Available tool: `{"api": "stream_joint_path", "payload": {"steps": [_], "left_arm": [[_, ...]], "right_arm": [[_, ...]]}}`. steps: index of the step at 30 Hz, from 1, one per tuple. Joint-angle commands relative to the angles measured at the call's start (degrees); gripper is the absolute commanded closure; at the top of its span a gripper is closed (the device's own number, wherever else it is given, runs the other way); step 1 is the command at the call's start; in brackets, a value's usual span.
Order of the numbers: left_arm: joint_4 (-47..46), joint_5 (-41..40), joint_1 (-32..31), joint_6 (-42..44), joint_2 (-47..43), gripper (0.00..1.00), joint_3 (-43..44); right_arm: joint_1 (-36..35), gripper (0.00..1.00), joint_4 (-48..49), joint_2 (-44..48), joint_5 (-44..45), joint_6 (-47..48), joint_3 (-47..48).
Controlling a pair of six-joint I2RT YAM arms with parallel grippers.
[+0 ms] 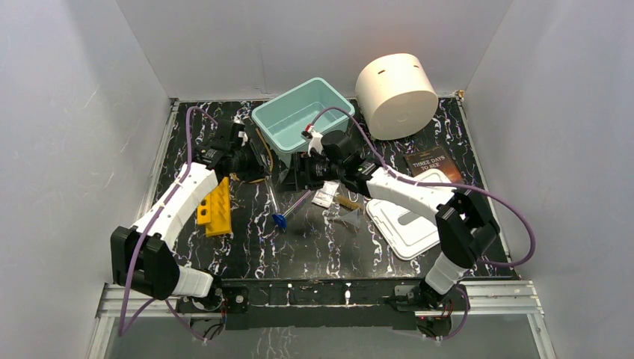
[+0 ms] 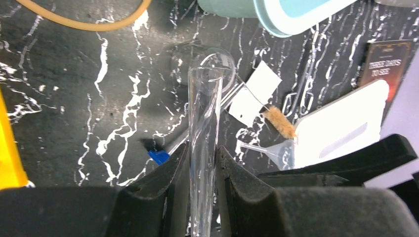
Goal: Organize the chemistry lab equipment
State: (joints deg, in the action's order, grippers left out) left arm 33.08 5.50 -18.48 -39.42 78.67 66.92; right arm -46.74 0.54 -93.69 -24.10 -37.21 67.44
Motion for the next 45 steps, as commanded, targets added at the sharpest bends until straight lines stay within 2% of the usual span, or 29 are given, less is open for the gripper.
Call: {"api": "stream_joint_path", "payload": {"steps": [1,10,19,29,33,34,35,38,40,42,45], "left_arm": [[0.6,5.4,0.4,-3.5,-1.5,0.9,2.2],[-2.1,7.6,0.4,-7.3,-1.5,0.91,0.8],[-4.2,8.0,0.4,-8.7,-1.8,0.91,-1.7],[-5.0,8.6,0.4,-9.1,-2.1,0.9,-2.4],[-5.3,8.6,0.5,-9.0,-2.5,0.89,-2.5],[-5.2,8.6,0.5,-8.9,-2.5,0.88,-2.4],[-5.0,8.6,0.6,-8.8,-2.7,0.82,-2.2],[-4.9,9.0,1.0,-8.5,-3.6,0.46,-1.7],[-4.9,10.0,1.9,-8.0,-4.2,0.32,-1.2],[-4.6,12.8,3.6,-6.8,-4.6,0.27,-0.2],[-4.3,18.9,6.9,-5.6,-5.2,0.24,0.7]], "right_arm": [[-0.5,0.2,5.4,-2.0,-4.2,-0.6,3.3],[-1.0,0.24,8.6,-5.5,-5.2,-4.9,3.2],[-1.2,0.37,15.0,-7.4,-9.4,-9.5,1.5],[-1.2,0.73,18.1,-8.6,-11.5,-12.7,0.9],[-1.2,0.77,18.5,-7.9,-10.8,-12.6,0.0],[-1.2,0.77,18.5,-7.8,-10.8,-12.2,0.1],[-1.2,0.77,18.3,-7.7,-10.8,-11.6,0.2],[-1.2,0.77,17.9,-6.9,-11.1,-9.3,0.3],[-1.0,0.8,17.5,-6.4,-11.8,-7.0,0.2],[-0.8,0.81,16.8,-5.8,-13.1,-4.2,0.6],[-0.7,0.81,13.0,-5.3,-13.8,1.5,1.8]]}}
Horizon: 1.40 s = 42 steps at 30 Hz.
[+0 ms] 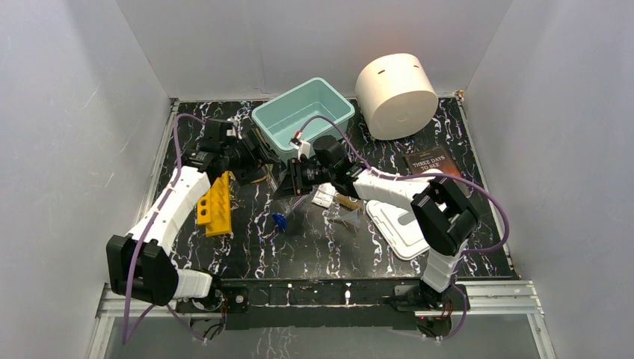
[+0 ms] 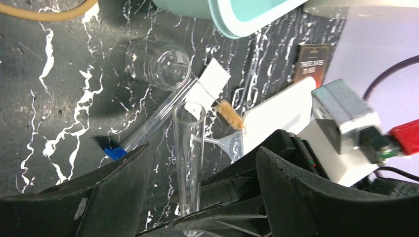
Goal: Organize the chemistry lab equipment
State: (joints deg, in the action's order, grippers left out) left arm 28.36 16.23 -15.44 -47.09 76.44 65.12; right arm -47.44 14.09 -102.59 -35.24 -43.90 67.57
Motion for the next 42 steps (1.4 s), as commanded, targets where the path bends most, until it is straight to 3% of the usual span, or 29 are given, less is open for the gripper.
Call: {"api": "stream_joint_path", "payload": {"steps": [1,7,14,22,25,28,35,42], "left_arm": [[0.5,10.1,5.1,2.0,-3.3,0.24,2.6],[-2.6,20.2,8.8,1.9,-4.3,0.25,0.9],[-3.8,23.7,8.8,1.1,-2.7,0.27,-0.2],[-4.1,24.6,8.9,0.2,-1.5,0.43,-0.5],[-3.2,23.9,8.9,0.7,-0.6,0.36,-0.1],[-3.0,24.5,8.9,1.4,0.7,0.36,0.1],[-2.1,26.4,8.8,4.0,1.6,0.64,1.1],[-2.2,26.9,8.9,4.4,1.4,0.73,-0.4]], "right_arm": [[0.1,0.81,-1.6,3.7,-3.0,9.8,2.0],[0.5,0.79,-5.2,6.0,-2.6,17.4,1.9],[0.6,0.79,-7.2,6.0,-3.1,20.7,3.5],[1.6,0.8,-6.6,6.4,-4.0,20.9,3.9],[1.6,0.8,-6.4,6.4,-5.1,21.1,3.9],[1.6,0.8,-6.4,6.2,-5.6,21.7,4.0],[1.7,0.8,-11.2,4.2,-7.4,25.4,6.7],[2.1,0.8,-17.5,2.7,-6.6,30.7,9.5]]}}
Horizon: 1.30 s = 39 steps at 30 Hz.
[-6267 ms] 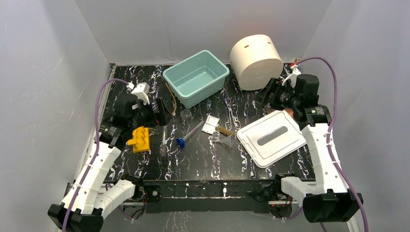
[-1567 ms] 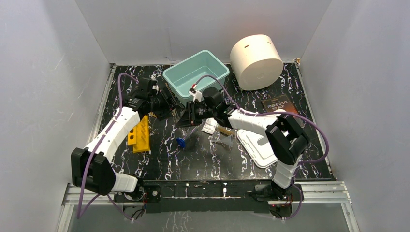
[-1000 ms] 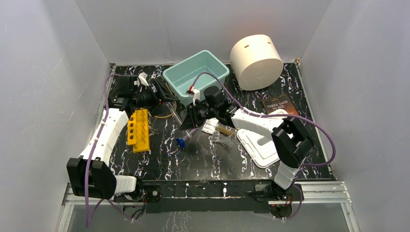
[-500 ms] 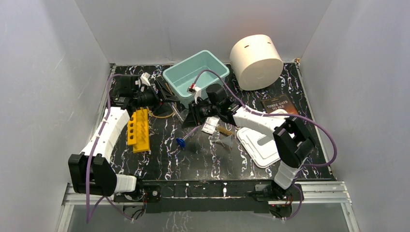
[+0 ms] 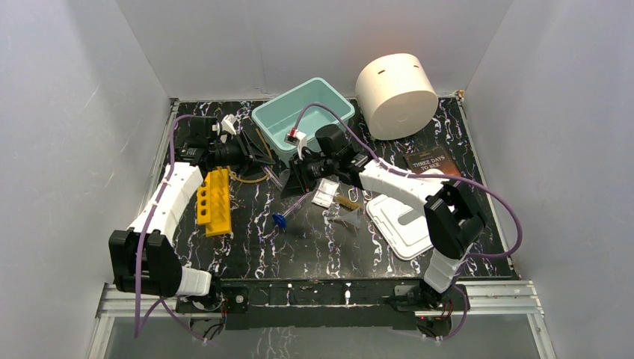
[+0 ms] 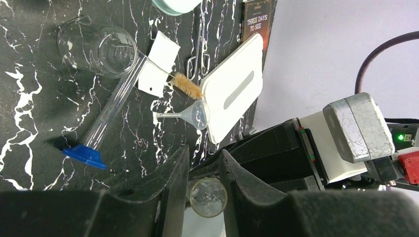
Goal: Organize the chemistry lab equipment
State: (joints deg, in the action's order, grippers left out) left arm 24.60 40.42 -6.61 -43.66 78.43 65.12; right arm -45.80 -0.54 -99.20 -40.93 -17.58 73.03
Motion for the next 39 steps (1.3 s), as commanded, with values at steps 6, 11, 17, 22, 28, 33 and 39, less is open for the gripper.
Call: {"api": "stream_joint_path", "payload": {"steps": [6,11,17,22,28,33,39], "left_arm": [[1.5,1.4,0.0,3.3,-2.0,0.56,-1.8],[-0.9,0.7,-0.2,4.8,-1.0,0.54,-3.1],[-1.2,-0.9,-0.5,5.1,-1.0,0.56,-2.8],[-1.2,-0.5,-0.6,4.5,-0.7,0.69,-2.2],[-1.3,-0.3,-0.6,4.5,-0.9,0.69,-3.2],[-1.3,-0.5,-0.6,4.8,-0.5,0.7,-3.1],[-1.3,0.1,-0.7,5.1,0.0,0.89,-2.9]], "right_arm": [[1.9,0.8,-4.1,-2.3,-2.6,3.5,6.1],[1.9,0.8,-5.1,-4.2,-6.9,2.8,8.0],[1.9,0.79,-7.8,-5.5,-6.3,3.0,9.5],[1.9,0.79,-10.3,-6.3,-5.5,4.3,10.4],[1.9,0.79,-11.6,-7.4,-3.4,4.4,11.5],[1.9,0.79,-11.1,-7.5,-4.6,4.4,11.9],[1.9,0.79,-12.0,-7.8,-5.3,5.0,11.9]]}}
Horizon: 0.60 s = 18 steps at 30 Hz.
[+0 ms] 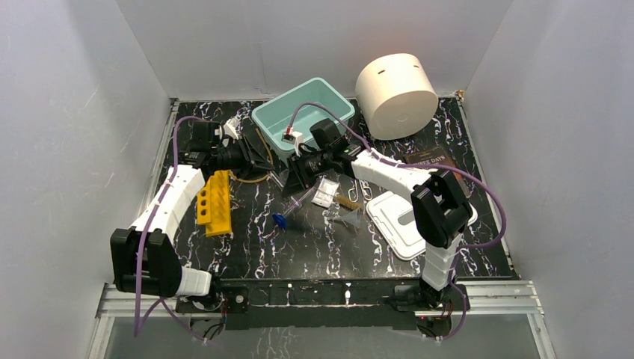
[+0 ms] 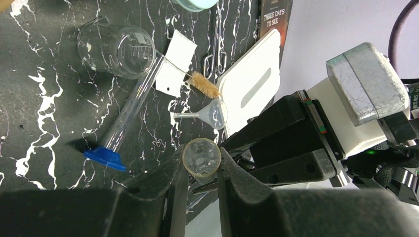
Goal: Organize the chemistry lab equipment
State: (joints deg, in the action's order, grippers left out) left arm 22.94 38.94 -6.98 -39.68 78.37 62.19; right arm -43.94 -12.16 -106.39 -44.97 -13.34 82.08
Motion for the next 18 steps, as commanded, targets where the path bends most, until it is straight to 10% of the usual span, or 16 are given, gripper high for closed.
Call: {"api": "stream_joint_path", "payload": {"steps": [1,11,18], "left_arm": [[0.4,1.5,-0.2,1.2,-0.1,0.91,0.0],[6.0,-10.2,-0.2,6.2,-1.8,0.95,3.0],[14.9,-33.2,-0.2,12.2,-4.3,0.97,10.1]], "right_arm": [[0.0,0.78,-0.5,-0.6,-1.3,0.8,2.9],[0.3,0.31,0.0,2.6,5.4,-0.6,2.6],[3.3,0.27,-0.5,8.5,13.3,-2.5,0.8]]}}
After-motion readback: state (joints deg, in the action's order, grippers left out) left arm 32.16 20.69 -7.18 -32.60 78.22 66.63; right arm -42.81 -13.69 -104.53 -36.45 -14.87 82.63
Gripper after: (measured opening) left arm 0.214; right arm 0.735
